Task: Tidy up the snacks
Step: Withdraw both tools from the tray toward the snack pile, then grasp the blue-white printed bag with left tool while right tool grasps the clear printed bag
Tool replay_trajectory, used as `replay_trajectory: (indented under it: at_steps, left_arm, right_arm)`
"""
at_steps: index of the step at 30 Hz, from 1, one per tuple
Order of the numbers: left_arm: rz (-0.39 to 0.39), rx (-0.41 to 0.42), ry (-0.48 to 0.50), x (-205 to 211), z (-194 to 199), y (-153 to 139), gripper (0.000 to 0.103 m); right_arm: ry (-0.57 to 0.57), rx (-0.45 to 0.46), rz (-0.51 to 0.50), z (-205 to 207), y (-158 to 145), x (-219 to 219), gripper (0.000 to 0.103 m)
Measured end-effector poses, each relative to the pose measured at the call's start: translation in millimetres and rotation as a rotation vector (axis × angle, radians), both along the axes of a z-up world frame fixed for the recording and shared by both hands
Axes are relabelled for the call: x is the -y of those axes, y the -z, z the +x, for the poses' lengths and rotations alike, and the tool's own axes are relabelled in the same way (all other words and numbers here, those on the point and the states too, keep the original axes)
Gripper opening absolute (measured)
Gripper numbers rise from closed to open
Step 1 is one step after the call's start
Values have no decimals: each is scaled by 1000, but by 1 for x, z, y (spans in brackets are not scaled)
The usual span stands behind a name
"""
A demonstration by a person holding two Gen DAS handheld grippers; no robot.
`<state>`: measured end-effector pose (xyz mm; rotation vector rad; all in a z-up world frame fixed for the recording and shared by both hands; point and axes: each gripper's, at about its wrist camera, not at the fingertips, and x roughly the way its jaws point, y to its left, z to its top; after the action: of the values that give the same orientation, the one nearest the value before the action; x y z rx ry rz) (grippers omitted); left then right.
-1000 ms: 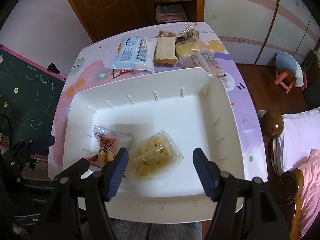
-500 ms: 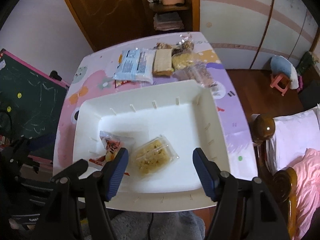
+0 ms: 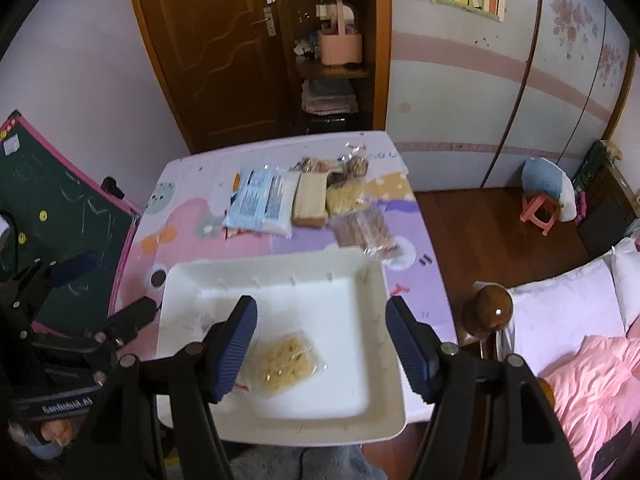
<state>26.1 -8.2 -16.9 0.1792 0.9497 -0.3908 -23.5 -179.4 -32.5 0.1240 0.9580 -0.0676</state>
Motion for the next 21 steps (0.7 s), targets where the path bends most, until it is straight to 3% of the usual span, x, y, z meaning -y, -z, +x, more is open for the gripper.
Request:
replay_trajectory:
  at_steps: [9, 21]
  left_arm:
    - [-1, -30, -88, 18, 81, 0, 92]
    - [20, -111, -162, 40, 174, 49, 92]
  right_arm:
    - [4, -14, -25, 64, -2, 40, 67]
    - [-30, -115, -34, 159, 46, 78, 67]
